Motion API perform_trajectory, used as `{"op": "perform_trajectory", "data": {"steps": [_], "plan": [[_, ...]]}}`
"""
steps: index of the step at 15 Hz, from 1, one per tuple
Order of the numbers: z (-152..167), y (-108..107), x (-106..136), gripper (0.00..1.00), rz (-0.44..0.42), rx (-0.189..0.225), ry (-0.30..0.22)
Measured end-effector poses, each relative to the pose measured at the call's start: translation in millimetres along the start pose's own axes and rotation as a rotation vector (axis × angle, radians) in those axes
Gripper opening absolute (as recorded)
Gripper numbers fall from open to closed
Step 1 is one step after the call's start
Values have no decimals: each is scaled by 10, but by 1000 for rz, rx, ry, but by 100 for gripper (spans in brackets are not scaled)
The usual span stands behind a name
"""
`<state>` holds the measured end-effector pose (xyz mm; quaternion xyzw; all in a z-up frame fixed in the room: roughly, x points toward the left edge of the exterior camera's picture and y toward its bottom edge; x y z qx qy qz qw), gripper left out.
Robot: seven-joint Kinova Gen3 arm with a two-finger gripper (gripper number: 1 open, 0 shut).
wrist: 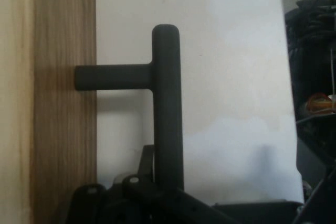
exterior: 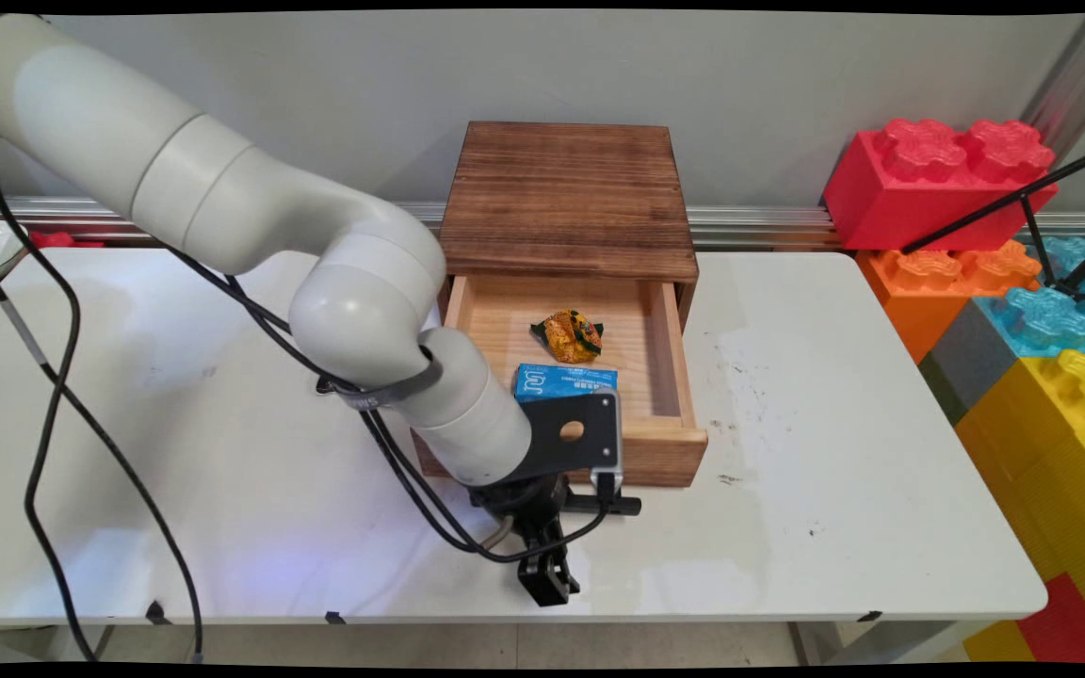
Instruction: Open the drawer
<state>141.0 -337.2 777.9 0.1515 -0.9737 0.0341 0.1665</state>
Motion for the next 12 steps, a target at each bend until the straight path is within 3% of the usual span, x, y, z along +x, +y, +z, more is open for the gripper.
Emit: {"op": "perform_trajectory", "data": {"steps": [12], "plan": [[-23,228,22,100,-23,-38,12]]}}
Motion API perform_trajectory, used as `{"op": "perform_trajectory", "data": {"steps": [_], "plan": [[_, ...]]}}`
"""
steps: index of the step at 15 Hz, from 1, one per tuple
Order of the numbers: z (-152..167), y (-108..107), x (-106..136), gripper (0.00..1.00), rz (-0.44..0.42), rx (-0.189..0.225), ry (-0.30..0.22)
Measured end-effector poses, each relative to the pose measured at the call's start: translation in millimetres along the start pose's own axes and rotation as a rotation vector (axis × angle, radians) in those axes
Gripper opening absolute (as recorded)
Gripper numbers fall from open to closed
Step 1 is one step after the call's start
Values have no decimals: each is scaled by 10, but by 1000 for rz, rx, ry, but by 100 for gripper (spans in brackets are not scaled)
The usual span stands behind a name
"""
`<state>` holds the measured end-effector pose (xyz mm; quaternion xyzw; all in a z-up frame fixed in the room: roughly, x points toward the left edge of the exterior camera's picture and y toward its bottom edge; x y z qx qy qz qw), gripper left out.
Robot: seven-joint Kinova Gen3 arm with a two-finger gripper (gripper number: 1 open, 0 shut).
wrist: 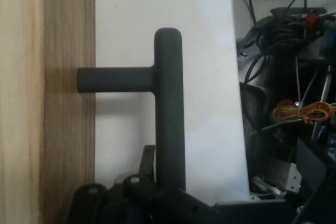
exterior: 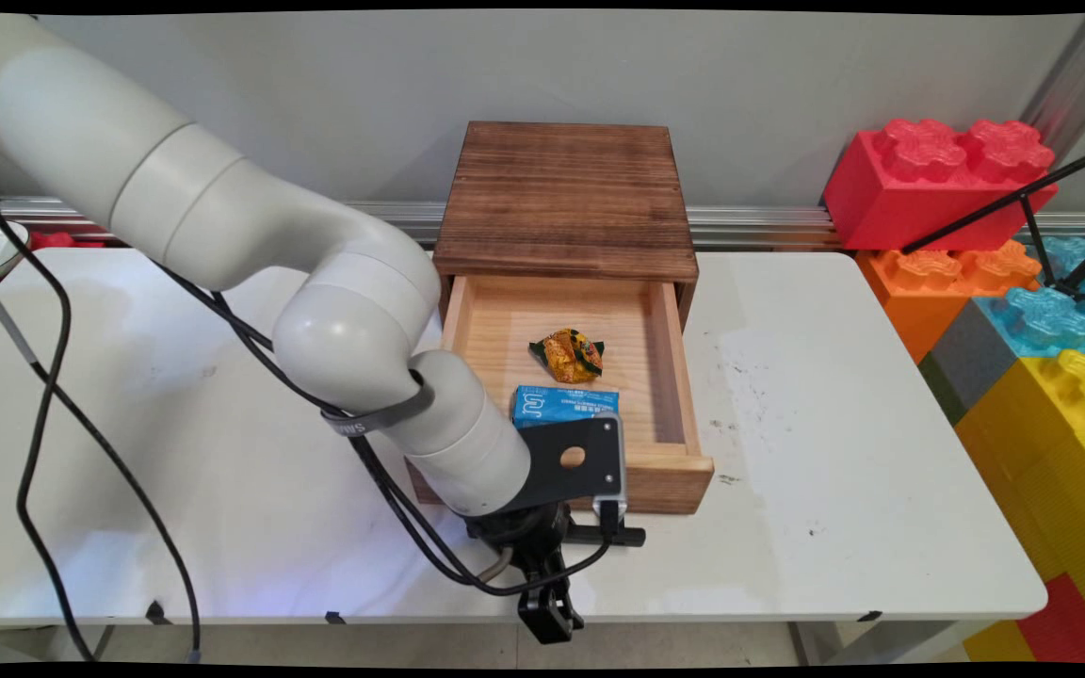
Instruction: Open the drawer
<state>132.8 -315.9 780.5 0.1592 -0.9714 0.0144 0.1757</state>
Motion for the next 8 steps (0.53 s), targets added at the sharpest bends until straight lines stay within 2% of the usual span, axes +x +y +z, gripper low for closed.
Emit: {"op": "perform_trajectory", "data": {"steps": [8], "plan": [[-83,90,-34,100,-12,-13,20]]}}
